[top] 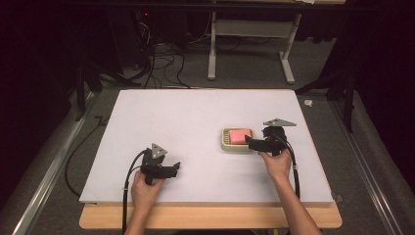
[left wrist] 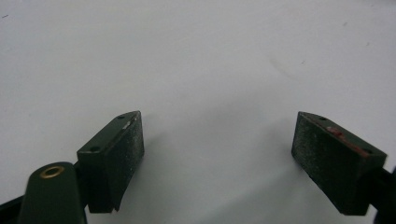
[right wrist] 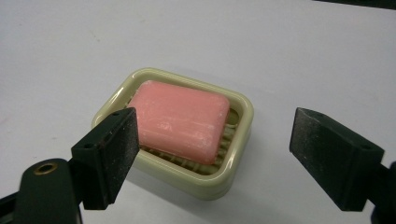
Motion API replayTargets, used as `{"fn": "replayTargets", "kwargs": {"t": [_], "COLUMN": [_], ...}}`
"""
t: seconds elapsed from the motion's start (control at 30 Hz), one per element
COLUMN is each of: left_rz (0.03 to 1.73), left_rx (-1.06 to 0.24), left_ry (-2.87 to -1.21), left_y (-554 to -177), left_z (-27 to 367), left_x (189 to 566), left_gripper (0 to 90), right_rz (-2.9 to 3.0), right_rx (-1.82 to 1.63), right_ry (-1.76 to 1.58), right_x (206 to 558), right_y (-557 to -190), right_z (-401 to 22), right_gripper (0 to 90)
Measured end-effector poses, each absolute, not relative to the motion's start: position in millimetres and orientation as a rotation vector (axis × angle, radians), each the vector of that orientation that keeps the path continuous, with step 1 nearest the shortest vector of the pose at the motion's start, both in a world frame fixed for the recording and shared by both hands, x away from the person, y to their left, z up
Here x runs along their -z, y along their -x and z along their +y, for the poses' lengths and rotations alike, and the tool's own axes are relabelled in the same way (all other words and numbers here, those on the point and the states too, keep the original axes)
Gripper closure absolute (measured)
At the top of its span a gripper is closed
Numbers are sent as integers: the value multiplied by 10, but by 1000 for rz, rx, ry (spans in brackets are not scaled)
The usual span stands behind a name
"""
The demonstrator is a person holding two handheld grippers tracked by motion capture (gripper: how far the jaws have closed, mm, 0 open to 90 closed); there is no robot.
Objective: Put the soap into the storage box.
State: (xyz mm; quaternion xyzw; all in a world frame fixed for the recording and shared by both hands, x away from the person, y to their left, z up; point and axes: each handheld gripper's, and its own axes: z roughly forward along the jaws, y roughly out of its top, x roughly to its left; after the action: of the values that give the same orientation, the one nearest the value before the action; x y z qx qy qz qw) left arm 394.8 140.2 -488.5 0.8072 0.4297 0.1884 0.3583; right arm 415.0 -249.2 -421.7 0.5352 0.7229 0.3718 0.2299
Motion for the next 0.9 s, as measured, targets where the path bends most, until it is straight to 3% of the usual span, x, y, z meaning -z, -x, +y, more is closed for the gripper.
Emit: {"fn": "replayTargets", "kwargs": {"t": [0.9], "left_rz": [1108], "left_rx": [-486], "left_ry": [-2083], "left_y": [-3948], "left_z": [1402], "left_x": [4885], "left_gripper": [175], "right_rz": [1947], "right_rx": [-999], "right_ry": [-1447], "right_x": [4152], "right_y": [-3965], "right_z": [-2751], "right_gripper": [175]}}
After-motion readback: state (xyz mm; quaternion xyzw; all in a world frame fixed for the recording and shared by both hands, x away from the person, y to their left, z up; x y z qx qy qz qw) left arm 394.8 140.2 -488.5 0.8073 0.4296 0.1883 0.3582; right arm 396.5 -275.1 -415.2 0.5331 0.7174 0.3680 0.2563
